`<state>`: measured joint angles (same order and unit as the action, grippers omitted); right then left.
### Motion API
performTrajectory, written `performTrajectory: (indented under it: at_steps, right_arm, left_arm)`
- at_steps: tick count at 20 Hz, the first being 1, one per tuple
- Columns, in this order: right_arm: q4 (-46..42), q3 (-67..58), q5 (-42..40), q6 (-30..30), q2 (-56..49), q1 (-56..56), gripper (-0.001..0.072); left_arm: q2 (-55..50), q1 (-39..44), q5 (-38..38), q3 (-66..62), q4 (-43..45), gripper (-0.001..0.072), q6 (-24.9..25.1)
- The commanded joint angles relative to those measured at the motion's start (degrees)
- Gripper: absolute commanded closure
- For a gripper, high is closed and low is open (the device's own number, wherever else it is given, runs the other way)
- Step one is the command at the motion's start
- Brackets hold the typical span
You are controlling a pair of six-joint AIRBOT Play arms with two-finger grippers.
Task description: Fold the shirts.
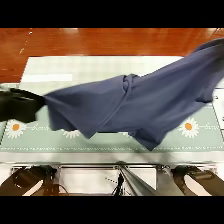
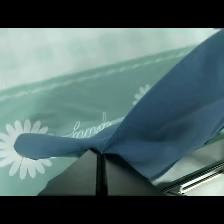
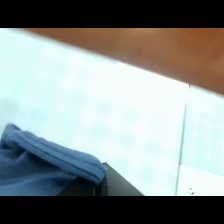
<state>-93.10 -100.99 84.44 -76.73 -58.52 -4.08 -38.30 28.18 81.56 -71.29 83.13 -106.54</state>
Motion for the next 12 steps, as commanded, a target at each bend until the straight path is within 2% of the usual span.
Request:
performTrajectory:
  at_steps: [1,5,8,12]
  right_arm:
    - [0.26,-0.07,-4.07,0.94,-13.05,0.04,0.0686]
    - [0.66,-0.07,-10.10,0.94,-26.36,0.02,0.0686]
    - [0.61,-0.07,-13.40,-0.98,-32.20,0.04,0.0686]
    - [2.38,-0.07,-16.06,-6.45,-37.03,0.04,0.0686]
  left_arm:
    - [-3.30,-0.09,-8.09,8.61,0.57,0.0694,0.22]
    - [-14.62,-1.31,-16.33,9.01,1.11,0.0694,5.16]
    - [-23.82,-6.78,-20.33,9.01,1.11,0.0693,8.35]
    - [-33.51,-13.90,-22.91,8.98,0.83,0.0693,8.57]
